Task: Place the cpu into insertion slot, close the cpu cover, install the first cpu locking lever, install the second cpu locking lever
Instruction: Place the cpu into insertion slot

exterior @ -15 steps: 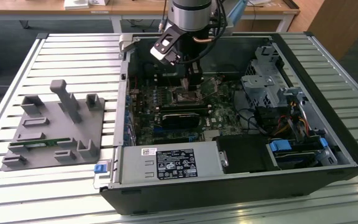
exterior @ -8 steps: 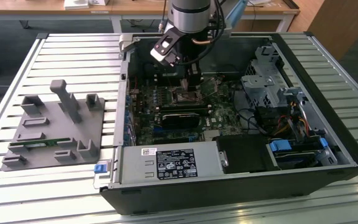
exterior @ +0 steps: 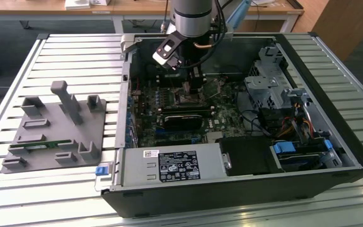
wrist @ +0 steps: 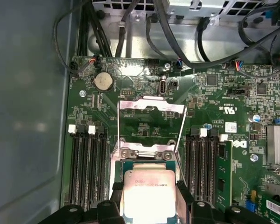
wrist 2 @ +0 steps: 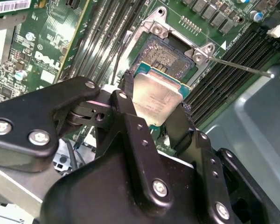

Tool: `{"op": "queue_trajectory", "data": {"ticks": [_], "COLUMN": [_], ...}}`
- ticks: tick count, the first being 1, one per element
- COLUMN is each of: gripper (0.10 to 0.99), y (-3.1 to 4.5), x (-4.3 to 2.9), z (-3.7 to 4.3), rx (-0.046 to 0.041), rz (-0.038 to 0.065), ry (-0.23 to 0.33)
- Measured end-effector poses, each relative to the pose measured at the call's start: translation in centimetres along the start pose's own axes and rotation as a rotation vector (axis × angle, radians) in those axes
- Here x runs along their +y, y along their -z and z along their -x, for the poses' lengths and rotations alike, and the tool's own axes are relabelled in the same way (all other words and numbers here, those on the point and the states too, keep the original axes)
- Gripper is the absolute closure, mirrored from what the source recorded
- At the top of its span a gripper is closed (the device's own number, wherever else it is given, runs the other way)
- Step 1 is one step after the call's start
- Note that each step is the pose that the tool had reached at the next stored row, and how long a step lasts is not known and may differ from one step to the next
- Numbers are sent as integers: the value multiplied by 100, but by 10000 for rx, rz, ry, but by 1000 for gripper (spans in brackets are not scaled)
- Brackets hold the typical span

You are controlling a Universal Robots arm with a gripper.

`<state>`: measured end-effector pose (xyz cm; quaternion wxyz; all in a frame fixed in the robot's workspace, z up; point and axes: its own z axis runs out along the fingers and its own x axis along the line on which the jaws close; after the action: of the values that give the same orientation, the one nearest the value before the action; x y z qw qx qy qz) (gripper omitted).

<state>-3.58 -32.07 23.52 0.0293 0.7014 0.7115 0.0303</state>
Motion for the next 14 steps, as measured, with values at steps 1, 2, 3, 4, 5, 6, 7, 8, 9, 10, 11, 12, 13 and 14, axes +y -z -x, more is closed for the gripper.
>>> {"op": "queue_trajectory", "data": {"ticks": [1, 2, 3, 4, 5, 6, 7, 8, 9, 10, 11, 12, 13, 14], "gripper": [561, 561, 561, 561, 561, 561, 561, 561, 561, 561, 561, 561, 561, 561], "y": [-6, -12, -16, -21, -27, -34, -39, -45, -51, -58, -66, -74, -83, -91], "x": [0, -1, -4, -4, -4, -5, -5, -6, -6, -8, -9, -10, -12, -14], "z": [0, 0, 0, 0, -1, -1, -2, -4, -5, -8, -10, -13, -16, -19], "rx": [0, 0, 0, 0, 0, 1, 1, 1, 1, 1, 0, 0, 0, 0], "rz": [0, 0, 0, 0, 0, 0, 0, 0, 0, 1, 0, 0, 0, 0], "ry": [1, 0, -1, -1, -1, 0, 0, -1, -1, -2, -2, -1, -1, -2]}}
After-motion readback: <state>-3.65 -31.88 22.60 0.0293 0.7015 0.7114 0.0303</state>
